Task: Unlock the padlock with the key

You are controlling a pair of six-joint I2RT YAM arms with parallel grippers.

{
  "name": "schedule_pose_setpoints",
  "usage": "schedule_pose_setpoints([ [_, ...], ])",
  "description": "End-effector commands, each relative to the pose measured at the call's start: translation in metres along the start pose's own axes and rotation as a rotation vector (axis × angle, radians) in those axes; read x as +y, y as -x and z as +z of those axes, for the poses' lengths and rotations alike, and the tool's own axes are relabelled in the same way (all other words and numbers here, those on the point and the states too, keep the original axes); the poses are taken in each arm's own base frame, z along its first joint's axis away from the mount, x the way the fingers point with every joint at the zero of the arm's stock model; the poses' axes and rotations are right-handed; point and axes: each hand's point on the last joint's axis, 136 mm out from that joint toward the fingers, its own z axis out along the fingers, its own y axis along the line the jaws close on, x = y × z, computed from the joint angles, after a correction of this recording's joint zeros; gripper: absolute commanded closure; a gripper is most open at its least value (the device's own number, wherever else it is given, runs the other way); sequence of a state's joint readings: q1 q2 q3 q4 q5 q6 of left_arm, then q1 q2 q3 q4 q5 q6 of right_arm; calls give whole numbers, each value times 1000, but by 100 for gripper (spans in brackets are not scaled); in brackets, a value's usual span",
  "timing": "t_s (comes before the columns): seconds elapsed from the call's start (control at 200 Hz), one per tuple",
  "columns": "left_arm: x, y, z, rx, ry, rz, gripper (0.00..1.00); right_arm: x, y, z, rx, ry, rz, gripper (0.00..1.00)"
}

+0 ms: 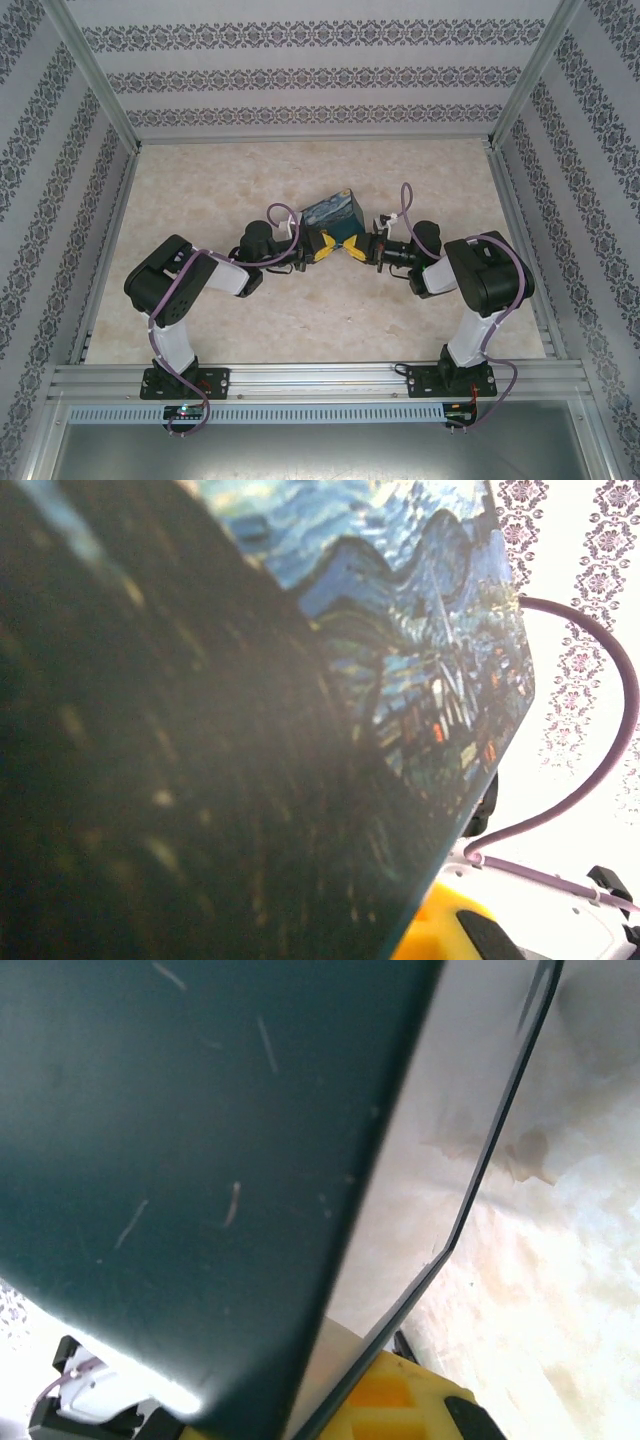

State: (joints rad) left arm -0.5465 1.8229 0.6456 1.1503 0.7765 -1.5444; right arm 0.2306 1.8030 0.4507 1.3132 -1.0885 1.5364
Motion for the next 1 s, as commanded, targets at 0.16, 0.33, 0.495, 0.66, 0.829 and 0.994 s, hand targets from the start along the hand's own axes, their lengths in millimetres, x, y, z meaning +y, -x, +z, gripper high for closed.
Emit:
schedule_pose_setpoints([
  [0.16, -55, -57, 9, 258, -171, 164, 100, 2, 13, 2, -18, 6, -73, 100],
  [0.33, -55, -57, 9, 262, -174, 167, 100, 30, -5, 18, 19, 44, -98, 100],
  [0.495, -53, -56, 11, 260, -169, 161, 100, 37, -11, 27, 18, 28, -121, 100],
  [0.66, -50, -55, 12, 256, -157, 157, 100, 24, -5, 25, -19, 14, -80, 100],
  [0.829, -43, -52, 14, 250, -121, 157, 100, 26, -11, 41, -19, 13, -91, 100],
  [0.994, -6, -34, 7, 138, 16, 104, 100, 12, 1, 26, -90, -25, -78, 100],
])
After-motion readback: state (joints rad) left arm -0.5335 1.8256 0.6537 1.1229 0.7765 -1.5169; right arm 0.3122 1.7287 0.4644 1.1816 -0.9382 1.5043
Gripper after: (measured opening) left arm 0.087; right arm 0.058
